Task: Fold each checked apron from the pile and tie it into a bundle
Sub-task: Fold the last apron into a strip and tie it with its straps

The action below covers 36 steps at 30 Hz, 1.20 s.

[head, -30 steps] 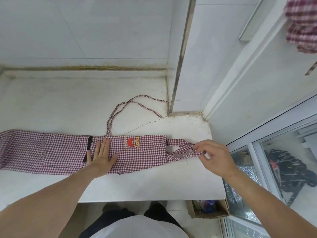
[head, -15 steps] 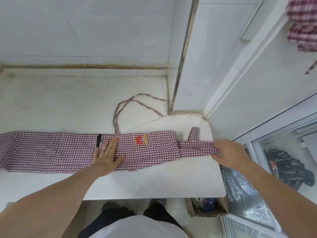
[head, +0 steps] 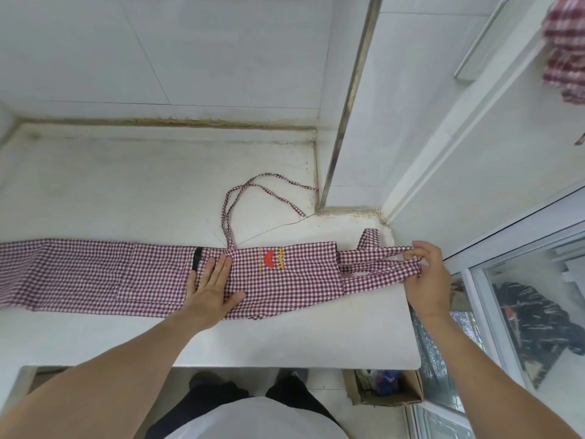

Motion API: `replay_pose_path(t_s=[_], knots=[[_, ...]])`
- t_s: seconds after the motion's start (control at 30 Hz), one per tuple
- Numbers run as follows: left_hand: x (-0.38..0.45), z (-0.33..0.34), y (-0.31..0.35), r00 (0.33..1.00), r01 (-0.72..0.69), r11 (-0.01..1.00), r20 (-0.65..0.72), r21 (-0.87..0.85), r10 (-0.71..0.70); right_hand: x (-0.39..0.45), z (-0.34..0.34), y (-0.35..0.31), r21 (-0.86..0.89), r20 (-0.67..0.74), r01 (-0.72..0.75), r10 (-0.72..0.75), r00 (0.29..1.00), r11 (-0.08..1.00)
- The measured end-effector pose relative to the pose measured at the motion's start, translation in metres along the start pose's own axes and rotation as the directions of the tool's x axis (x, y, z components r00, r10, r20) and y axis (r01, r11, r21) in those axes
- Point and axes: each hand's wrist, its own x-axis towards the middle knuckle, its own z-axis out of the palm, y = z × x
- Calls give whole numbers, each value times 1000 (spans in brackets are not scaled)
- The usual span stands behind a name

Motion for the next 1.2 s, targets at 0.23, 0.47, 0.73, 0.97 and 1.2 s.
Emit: replay_pose_path(t_s=[0.23,0.47,0.73,0.97,1.2], knots=[[3,3,-1,1000,6,1000,-14,20,-6,8,0,-10,452,-28,-255,299,954,855],[3,2,2,999,50,998,-1,29,-50,21,-35,-16,180,233,-202,158,960,963],[2,0,4,998,58,998,12,34,-59,21,-55,15,-342,439,403,-234,867,849],[3,0,7,997,70,998,18,10,-70,23,-47,40,-315,434,-210,337,835,926],[0,0,10,997,77,997,11,-12,-77,31,-57,40,-3,546,-458,386,744,889]])
